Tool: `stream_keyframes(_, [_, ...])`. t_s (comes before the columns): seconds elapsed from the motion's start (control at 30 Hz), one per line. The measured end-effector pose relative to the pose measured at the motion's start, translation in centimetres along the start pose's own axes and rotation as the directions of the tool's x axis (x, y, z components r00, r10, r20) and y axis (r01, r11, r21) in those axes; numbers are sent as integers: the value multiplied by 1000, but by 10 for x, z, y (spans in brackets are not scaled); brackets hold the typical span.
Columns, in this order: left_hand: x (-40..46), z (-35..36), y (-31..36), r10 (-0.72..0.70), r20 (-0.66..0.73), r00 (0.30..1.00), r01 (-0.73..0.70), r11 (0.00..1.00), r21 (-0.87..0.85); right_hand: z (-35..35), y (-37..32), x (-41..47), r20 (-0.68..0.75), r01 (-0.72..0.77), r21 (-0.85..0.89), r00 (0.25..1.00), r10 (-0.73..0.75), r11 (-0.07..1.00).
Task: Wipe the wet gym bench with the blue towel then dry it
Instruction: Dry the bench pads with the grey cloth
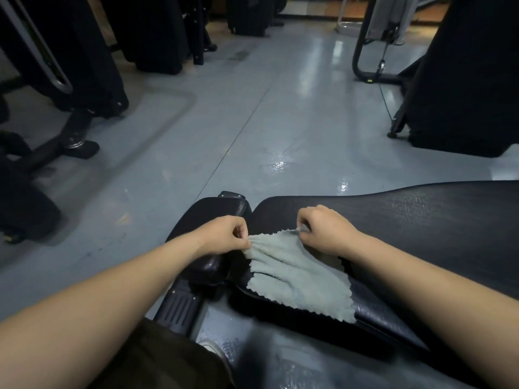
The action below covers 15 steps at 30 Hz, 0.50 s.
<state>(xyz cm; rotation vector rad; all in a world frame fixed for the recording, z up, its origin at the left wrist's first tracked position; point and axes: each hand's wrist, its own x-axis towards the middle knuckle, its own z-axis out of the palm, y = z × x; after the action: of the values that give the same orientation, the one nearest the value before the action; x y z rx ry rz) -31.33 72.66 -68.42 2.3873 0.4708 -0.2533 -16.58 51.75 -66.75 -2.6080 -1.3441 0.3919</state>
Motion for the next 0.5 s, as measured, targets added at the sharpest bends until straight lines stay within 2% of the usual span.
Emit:
stream_keyframes(0.1, [-17,-28,-5,20,7,1000,-20,1000,-6,4,-23,5,10,15,187,1000,-18,982])
stream_keyframes(0.2, [-40,-51,-19,-3,-6,1000,3,999,-47,11,-50,15,-45,65,315,998,-54,947])
stream_keyframes(0.3, [-60,-68,-45,-60,-46,997,51,983,-176,22,-74,31,-94,108,351,992,-79,930])
stream_keyframes(0.4, [-71,-75,-76,-138,-109,984,89,927,-364,30,-95,52,-99,142,351,989,-114,926])
stream_keyframes(0.5, [-67,-76,-105,-211,-177,961,121,901,-417,34,-110,76,-111,149,310,987,-119,939])
